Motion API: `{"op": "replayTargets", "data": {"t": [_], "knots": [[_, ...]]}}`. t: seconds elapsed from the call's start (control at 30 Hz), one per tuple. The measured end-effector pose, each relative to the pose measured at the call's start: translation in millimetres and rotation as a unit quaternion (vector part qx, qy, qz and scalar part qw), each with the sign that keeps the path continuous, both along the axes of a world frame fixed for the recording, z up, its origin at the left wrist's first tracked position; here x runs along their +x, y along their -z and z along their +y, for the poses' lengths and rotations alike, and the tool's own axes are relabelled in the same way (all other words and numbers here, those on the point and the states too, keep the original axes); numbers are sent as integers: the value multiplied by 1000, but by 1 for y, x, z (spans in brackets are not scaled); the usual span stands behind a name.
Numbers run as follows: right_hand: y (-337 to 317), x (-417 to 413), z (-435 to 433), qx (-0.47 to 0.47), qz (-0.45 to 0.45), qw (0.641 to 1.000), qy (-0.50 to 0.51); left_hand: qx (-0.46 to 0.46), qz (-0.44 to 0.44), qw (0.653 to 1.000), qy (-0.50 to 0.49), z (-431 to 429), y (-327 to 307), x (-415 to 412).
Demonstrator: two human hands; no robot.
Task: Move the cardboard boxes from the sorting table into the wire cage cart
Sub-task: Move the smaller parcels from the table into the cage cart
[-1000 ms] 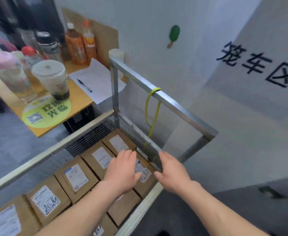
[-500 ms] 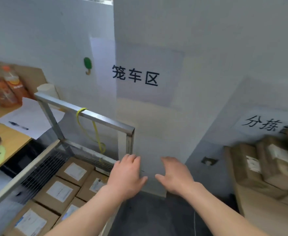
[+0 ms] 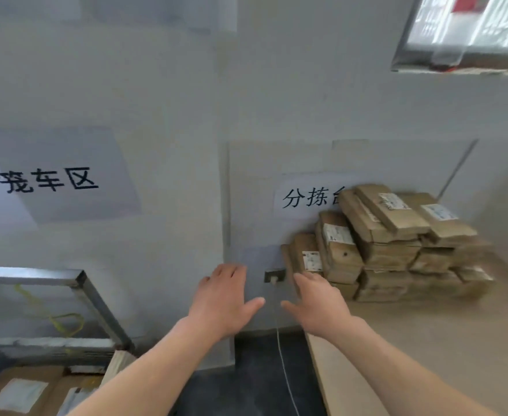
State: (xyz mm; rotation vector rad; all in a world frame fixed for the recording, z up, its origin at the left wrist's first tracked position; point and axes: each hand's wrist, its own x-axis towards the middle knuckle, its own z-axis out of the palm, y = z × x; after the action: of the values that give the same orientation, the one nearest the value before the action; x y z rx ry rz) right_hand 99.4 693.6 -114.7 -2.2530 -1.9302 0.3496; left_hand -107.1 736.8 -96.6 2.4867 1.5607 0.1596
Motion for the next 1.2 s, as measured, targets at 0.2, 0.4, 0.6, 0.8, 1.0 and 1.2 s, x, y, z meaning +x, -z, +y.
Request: {"op": "replayTargets", "data": {"t": [0.2, 0.4, 0.6, 0.8, 1.0, 1.2], "knots": [[-15, 76, -11, 26, -2, 998, 65, 9, -29, 999, 41, 15, -14, 72], [-29, 132, -6, 34, -5, 989, 143, -22, -98, 992, 73, 41, -20, 138], [-44, 183, 8, 47, -9, 972, 230, -85, -150, 981, 93, 83, -25, 203], [-58, 224, 36, 89, -12, 944, 317, -172, -217, 959, 61, 127, -20, 258], [-60, 249, 69, 88, 20, 915, 392, -272, -270, 923, 36, 156, -10, 297], [-58, 272, 97, 42, 42, 898, 436, -335, -284, 898, 5, 167, -4, 325]]}}
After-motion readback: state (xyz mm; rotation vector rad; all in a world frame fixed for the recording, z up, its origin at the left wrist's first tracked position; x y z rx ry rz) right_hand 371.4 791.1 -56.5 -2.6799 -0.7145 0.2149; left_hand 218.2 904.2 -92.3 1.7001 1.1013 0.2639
